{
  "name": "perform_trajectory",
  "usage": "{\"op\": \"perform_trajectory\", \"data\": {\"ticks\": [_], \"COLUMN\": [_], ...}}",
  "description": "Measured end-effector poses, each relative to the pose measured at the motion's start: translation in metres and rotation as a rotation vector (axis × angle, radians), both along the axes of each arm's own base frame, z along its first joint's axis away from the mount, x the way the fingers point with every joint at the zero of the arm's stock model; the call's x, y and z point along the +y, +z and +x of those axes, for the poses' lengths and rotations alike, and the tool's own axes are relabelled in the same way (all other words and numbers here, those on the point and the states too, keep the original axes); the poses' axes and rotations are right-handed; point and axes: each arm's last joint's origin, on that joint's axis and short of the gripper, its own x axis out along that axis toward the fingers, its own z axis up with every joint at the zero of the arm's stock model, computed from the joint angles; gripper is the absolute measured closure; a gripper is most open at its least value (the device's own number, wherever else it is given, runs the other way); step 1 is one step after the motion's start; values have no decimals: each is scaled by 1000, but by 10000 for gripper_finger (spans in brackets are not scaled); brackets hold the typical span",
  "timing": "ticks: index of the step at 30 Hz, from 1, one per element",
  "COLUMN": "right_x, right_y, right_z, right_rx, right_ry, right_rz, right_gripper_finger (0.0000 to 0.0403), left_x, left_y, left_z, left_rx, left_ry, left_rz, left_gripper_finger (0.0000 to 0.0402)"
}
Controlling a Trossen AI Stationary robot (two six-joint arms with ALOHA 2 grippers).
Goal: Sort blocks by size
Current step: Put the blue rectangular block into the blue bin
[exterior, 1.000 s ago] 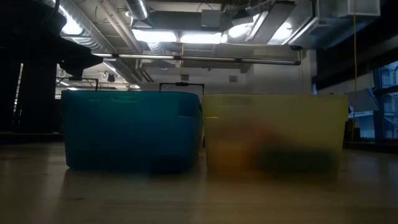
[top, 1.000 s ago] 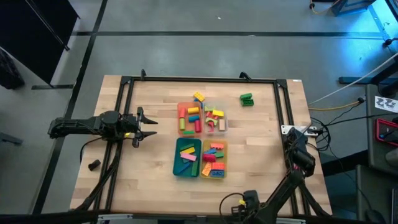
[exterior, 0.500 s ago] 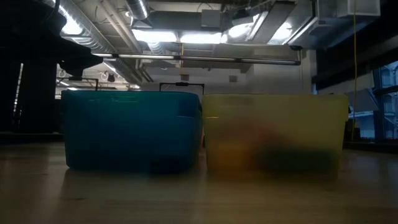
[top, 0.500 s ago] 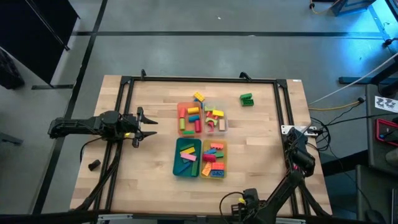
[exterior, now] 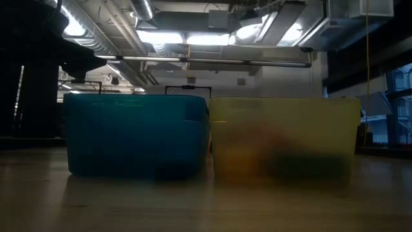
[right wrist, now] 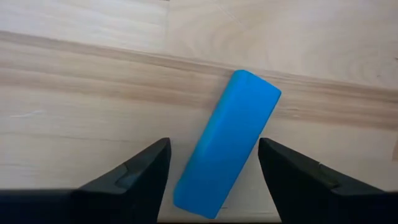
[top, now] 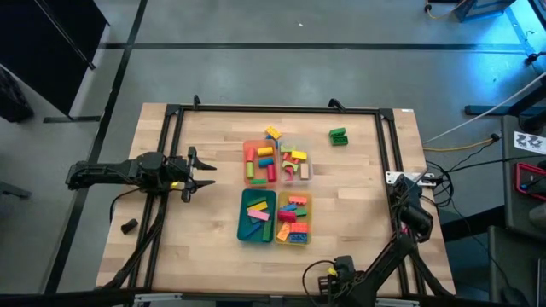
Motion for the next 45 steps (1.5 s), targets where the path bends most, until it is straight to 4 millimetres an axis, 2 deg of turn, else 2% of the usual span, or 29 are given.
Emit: {"op": "perform_trajectory", "data": {"ticks": [5,12,16,22,26,32,36,40,45], "right_x": [0,0,-1,-5,-10,-23,-44,-66,-92], "right_y": [-5,-5,-6,0,12,27,31,32,35], "right_z": [0,3,4,18,33,58,83,114,149], "right_rx": [-24,-68,-110,-300,-487,-572,-618,-612,-617], "right_ry": [2,12,25,61,134,235,247,301,393], "right_rz": [14,1,-33,-169,-302,-417,-505,-499,-434], "right_gripper_finger": [195,293,298,292,275,296,291,274,289], "left_x": [0,0,0,0,0,0,0,0,0], "left_y": [0,0,0,0,0,0,0,0,0], "left_z": [0,0,0,0,0,0,0,0,0], "left_rx": [0,0,0,0,0,0,0,0,0], "left_ry": [1,0,0,0,0,0,0,0,0], "left_rz": [0,0,0,0,0,0,0,0,0], "left_gripper_finger": [208,208,208,208,208,208,208,208,208]}}
